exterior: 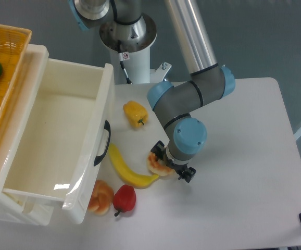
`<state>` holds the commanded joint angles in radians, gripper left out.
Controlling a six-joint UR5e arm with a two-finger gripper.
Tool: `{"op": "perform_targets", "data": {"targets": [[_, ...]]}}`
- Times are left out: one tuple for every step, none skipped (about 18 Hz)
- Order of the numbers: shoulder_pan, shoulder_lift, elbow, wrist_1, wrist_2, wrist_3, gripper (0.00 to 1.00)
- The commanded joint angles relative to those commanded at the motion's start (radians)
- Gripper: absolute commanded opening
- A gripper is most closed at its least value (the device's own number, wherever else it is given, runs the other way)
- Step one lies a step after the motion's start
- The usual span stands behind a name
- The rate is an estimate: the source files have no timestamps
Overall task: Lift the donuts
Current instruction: 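Close the gripper on the edge of the ring donut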
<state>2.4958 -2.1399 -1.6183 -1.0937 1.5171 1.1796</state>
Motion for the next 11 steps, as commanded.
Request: {"op": "perform_targets", "data": {"targets": [[0.000,0.000,0.000,0.000,0.000,0.000,1.00],[0.000,0.000,0.002,0.000,0.000,0.000,1.00],[0.000,0.002,0.002,0.000,0.000,-0.002,0.80],[0.000,0.003,0.002,0.000,0.000,-0.002,0.63],[0.000,0.005,0.002,0.000,0.000,-0.003,0.48],[0.000,0.006,0.003,-0.002,0.000,-0.003,0.31],[0.000,0.006,0.002,-0.002,0.000,-0.002,0.14],[0.000,0.006,0.003,-0.002,-0.002,-0.003,0.02],[0.000,0.006,0.003,-0.002,0.000,-0.005,0.00],[-0.002,0.006,0.003,-0.002,0.000,-0.008,0.00],[-0.005,0.006,0.003,-0.002,0.000,-0.008,0.00]]}}
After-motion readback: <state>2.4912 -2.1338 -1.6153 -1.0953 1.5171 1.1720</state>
